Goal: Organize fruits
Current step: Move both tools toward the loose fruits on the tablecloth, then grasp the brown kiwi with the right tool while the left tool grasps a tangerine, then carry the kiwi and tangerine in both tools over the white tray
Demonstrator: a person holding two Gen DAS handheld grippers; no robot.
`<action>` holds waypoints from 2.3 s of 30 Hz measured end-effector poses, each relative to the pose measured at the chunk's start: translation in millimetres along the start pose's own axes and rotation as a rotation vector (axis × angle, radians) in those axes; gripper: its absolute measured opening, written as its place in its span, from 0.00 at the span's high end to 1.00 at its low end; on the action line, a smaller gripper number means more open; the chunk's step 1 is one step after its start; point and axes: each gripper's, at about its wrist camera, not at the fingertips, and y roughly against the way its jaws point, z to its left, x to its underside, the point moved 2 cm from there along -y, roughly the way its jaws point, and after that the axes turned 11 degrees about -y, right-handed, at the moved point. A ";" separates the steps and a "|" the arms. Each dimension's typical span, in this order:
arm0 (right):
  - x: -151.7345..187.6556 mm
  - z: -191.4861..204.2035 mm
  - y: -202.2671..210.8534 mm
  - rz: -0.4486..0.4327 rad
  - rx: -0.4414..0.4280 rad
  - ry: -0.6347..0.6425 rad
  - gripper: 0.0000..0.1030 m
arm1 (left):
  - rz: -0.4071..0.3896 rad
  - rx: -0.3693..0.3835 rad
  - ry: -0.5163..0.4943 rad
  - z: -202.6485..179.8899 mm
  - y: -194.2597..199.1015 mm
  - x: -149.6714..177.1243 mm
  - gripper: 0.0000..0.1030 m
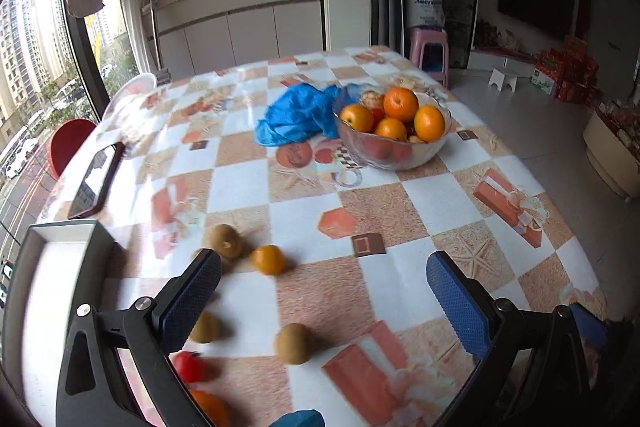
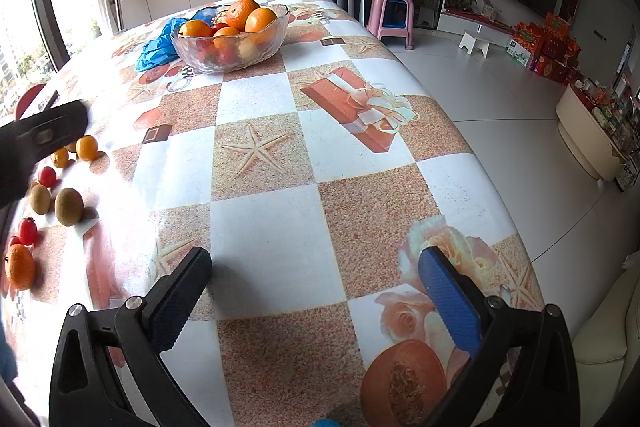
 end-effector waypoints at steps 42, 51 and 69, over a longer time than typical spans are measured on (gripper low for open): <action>6.3 73.8 10.7 0.078 -0.329 0.119 0.72 | 0.112 0.005 0.052 76.3 31.2 108.5 0.03; 14.6 65.1 16.3 0.053 -0.344 0.104 0.72 | 0.195 0.044 0.129 63.0 11.1 100.5 0.25; 22.1 67.1 29.5 0.057 -0.366 0.102 0.72 | 0.146 0.057 0.160 84.6 37.1 106.7 0.63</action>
